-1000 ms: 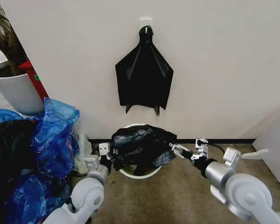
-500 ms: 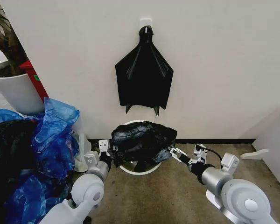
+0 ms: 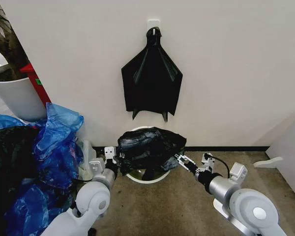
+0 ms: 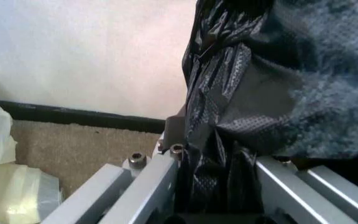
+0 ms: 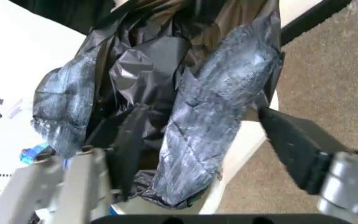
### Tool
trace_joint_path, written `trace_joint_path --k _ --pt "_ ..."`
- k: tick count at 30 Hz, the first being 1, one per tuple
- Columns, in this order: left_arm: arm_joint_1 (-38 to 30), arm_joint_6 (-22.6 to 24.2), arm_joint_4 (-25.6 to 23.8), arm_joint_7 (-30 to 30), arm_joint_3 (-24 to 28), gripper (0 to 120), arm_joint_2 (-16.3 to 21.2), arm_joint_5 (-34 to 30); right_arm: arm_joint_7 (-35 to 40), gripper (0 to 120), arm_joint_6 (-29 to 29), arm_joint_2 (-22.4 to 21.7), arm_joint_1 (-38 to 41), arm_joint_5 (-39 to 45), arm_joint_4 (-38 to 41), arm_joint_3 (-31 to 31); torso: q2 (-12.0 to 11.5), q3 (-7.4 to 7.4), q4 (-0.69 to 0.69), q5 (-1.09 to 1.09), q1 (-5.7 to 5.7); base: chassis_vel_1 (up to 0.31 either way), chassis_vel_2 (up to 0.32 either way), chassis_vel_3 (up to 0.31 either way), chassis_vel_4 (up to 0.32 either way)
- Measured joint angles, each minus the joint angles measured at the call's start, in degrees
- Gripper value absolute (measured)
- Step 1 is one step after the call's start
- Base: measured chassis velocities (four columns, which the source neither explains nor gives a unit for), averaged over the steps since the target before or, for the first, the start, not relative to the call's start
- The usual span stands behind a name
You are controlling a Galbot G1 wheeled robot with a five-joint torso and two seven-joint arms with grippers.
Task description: Place the garbage bag over the trash bin.
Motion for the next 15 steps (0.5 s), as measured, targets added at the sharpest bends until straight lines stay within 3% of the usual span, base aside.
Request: trace_joint_path --k 15 --pt "-0.09 0.21 -0.47 -0.62 -0.11 1 -0.28 -0.94 -0.41 9 0.04 -0.42 -0.11 -1.28 0.63 -0.06 0.0 0.0 0.0 0.0 0.0 0.0 0.0 0.0 0.0"
